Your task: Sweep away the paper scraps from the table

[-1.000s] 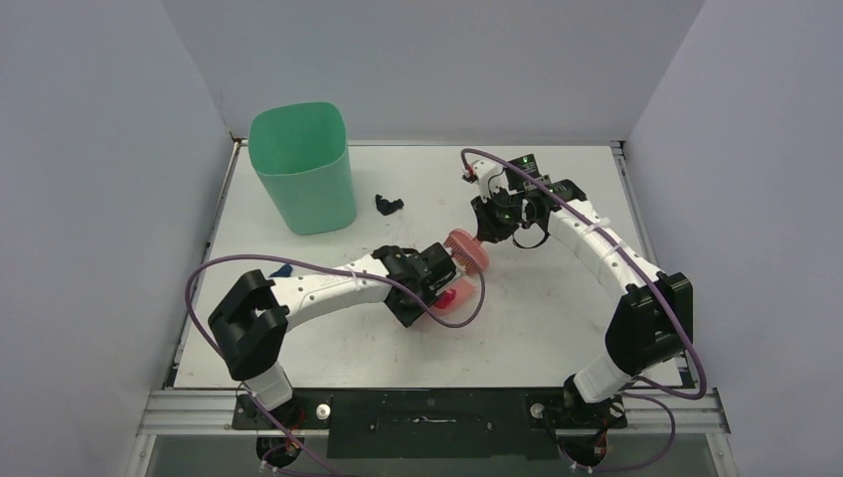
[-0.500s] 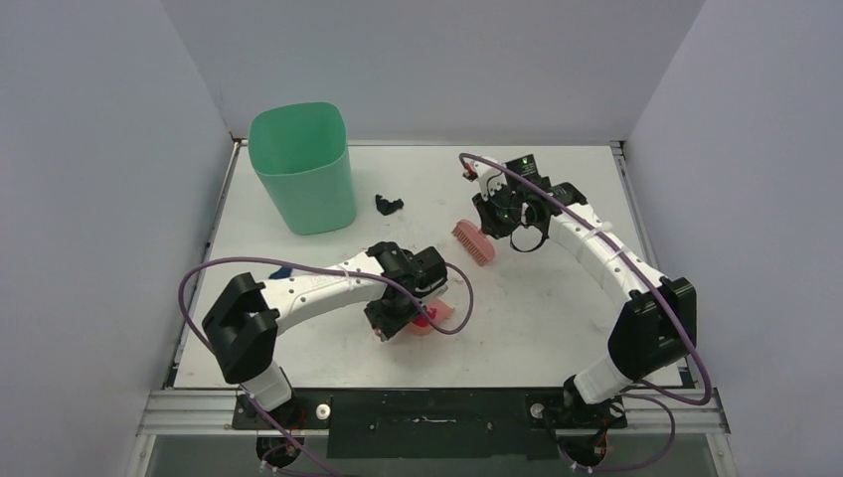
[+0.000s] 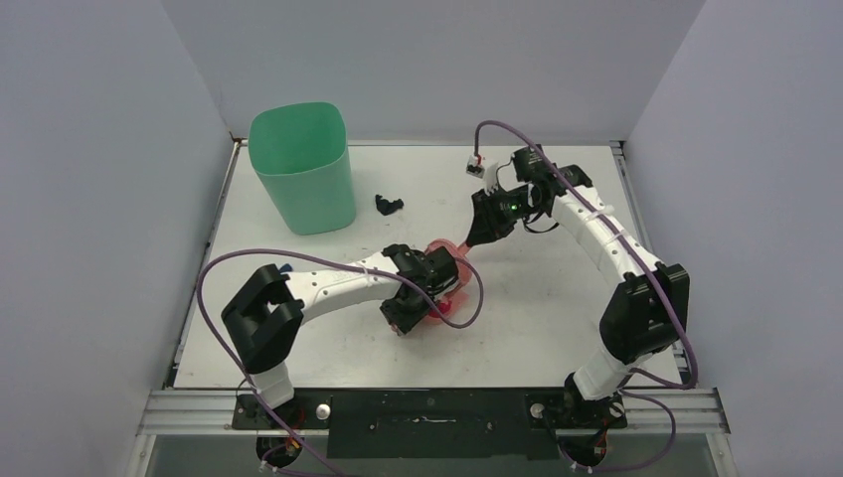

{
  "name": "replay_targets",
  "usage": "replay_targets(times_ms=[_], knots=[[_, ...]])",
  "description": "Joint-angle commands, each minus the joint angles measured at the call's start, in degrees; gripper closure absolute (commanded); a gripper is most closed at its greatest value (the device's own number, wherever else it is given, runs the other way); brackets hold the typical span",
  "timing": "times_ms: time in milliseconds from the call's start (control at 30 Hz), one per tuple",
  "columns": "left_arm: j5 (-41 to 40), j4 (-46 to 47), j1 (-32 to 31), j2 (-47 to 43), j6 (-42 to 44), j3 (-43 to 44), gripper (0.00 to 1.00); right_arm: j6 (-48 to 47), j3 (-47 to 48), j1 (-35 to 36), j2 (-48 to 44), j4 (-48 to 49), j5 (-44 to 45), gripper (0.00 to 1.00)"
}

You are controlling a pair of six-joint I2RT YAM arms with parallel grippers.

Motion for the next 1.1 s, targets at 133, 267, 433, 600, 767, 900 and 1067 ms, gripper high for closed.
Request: replay_targets(times_ms=[133,267,433,600,767,900,1067], knots=[[-2.5,10.9,0.4,-9.5,-9.0,-8.0,1.00,-8.1,18.0,-5.5,3.3,-8.8,-5.4,0.95],[-3.9,9.6,0.9,-12.1,-12.2,-9.9,1.00,-11.3,21.9,-5.8,4.8,-6.5,2.1,0.95],[-8.0,5.9,2.6,-15.4,-16.6,-10.2,1.00,-16.8,24.5,-0.6,6.9,2.2,20.5,0.95],[-8.2,3.2,3.6,-19.3,-20.5,-12.0,1.00,-23.0,30.3,6.4,13.2,9.6,33.6,0.95],[-5.7,1.7,5.5,-22.8,-24.2,-16.4,1.00,-27.3,40.0,10.9,23.7,14.6,42.6,0.95],[-3.9,1.3,7.0,-25.2,-25.2,-19.5,1.00,-30.7,44.0,13.7,29.9,17.9,43.9,0.95],[-3.2,1.2,9.1,-26.4,-24.7,-21.3,1.00,-32.7,47.9,15.0,36.9,17.8,41.5,0.95]])
